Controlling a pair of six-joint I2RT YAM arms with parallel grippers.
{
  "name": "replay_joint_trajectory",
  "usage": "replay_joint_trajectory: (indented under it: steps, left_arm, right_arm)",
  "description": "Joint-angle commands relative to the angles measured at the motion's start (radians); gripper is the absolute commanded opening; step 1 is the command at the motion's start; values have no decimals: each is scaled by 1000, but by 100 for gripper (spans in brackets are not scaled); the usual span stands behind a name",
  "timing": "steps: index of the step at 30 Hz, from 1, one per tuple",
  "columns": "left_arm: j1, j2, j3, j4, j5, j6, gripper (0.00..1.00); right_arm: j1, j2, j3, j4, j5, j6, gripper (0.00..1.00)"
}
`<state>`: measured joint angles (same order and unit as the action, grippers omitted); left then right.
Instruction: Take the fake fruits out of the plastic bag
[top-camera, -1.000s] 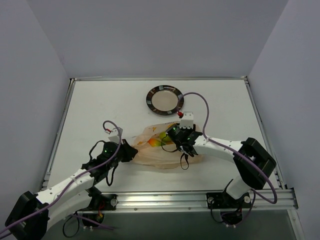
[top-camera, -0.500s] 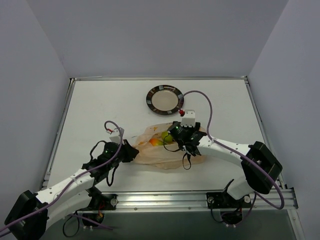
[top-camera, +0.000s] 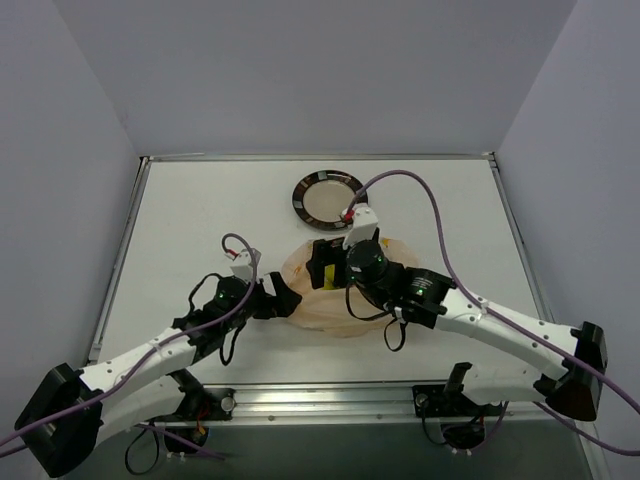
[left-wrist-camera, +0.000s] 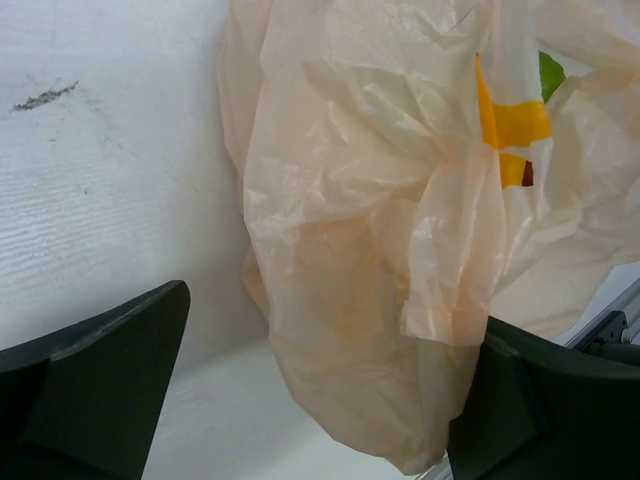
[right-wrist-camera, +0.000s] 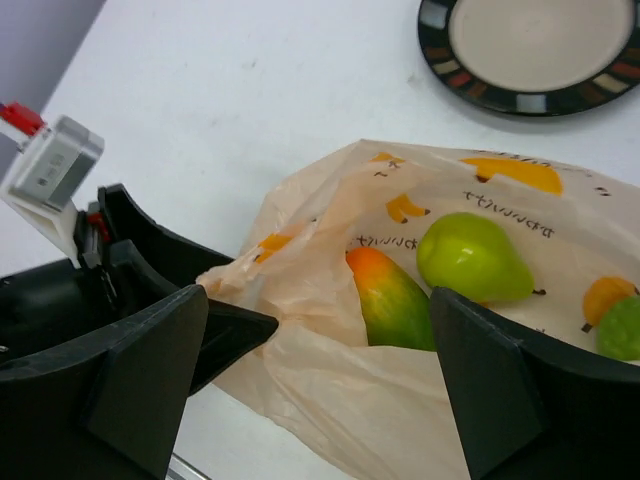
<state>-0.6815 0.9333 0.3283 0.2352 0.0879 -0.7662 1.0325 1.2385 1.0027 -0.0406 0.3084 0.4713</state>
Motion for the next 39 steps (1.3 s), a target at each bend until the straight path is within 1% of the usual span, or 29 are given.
replay_joint_trajectory:
  steps: [1, 2, 3, 4, 5, 7, 8, 11, 13, 15, 16, 17, 20, 21, 23, 24, 25, 27, 28, 29, 30, 31, 32, 33, 35, 36, 37, 38, 39]
  left_arm:
    - [-7, 31, 75, 41, 15, 15, 96]
    - [-7, 44, 86, 42, 19, 18, 97]
    - [-7, 68, 109, 39, 26, 19, 95]
    - [-7, 79, 120, 41, 29, 21, 94]
    - [-7, 97, 129, 52, 35, 21, 94]
    - [-7, 111, 147, 67, 58, 19, 94]
    - [-7, 127, 153, 72, 62, 19, 94]
    - [-9, 154, 175, 81, 85, 21, 94]
    - [-10, 160, 181, 92, 102, 16, 94]
    - [-10, 170, 187, 102, 107, 15, 94]
    - [-10, 176, 195, 105, 111, 15, 94]
    - [-10, 188, 199, 111, 116, 13, 94]
    - [-12, 223, 213, 133, 131, 10, 95]
    - [-12, 232, 213, 141, 133, 7, 98]
    - [-13, 260, 212, 170, 133, 5, 76]
    - [-13, 268, 210, 179, 131, 4, 67]
    - [-15, 278, 209, 202, 130, 1, 55]
    - [-16, 315, 210, 226, 128, -1, 46]
    - [-16, 331, 215, 245, 131, -4, 39]
    - [-16, 347, 218, 251, 138, -5, 19]
    - [-16, 348, 222, 251, 135, -8, 10]
    - [-16, 340, 224, 248, 133, -16, 3]
    - [-16, 310, 227, 237, 131, -13, 2]
    - [-18, 286, 245, 215, 112, 8, 2]
    - [-16, 201, 268, 107, 82, 28, 2]
    - [-16, 170, 278, 77, 69, 45, 2]
    - [-16, 138, 291, 23, 49, 51, 2]
    - [-16, 77, 298, 0, 39, 56, 2]
    - [-15, 49, 302, -23, 30, 64, 2]
  right_arm:
    - [-11, -69, -15, -111, 120, 44, 89]
    - [-12, -88, -19, -142, 179, 85, 90]
    - [-14, -96, -24, -177, 243, 110, 91]
    - [-14, -103, -33, -252, 361, 136, 92]
    - [-17, -112, -35, -287, 400, 176, 94]
    - [-28, -137, -50, -355, 458, 199, 95]
    - [-38, -148, -59, -363, 452, 201, 97]
    - [-135, -175, -96, -389, 393, 202, 99]
    - [-184, -192, -124, -389, 403, 219, 100]
    - [-225, -177, -159, -387, 422, 221, 100]
    - [-279, -144, -167, -384, 411, 213, 100]
    - [-304, -123, -174, -371, 400, 199, 100]
    - [-377, -61, -200, -260, 289, 126, 100]
    - [-396, -48, -213, -189, 202, 107, 100]
    - [-449, -7, -231, -116, 141, 73, 99]
    - [-468, 7, -243, -44, 123, 66, 97]
    - [-488, 39, -269, -6, 79, 55, 96]
    - [-541, 68, -300, 83, 26, 26, 80]
    - [-549, 79, -320, 137, -23, 23, 71]
    - [-548, 79, -328, 159, -41, 21, 43]
    - [-545, 72, -337, 200, -63, 26, 28]
    - [-537, 52, -349, 215, -102, 32, 18]
    - [-525, 39, -352, 228, -112, 38, 4]
    - [-484, 29, -351, 234, -114, 44, 0]
    - [-425, 0, -311, 214, -88, 49, 0]
    - [-357, -10, -291, 191, -77, 47, 0]
    - [-326, -33, -268, 180, -66, 44, 0]
    - [-301, -48, -215, 171, -48, 40, 0]
    - [-275, -63, -184, 139, -31, 26, 0]
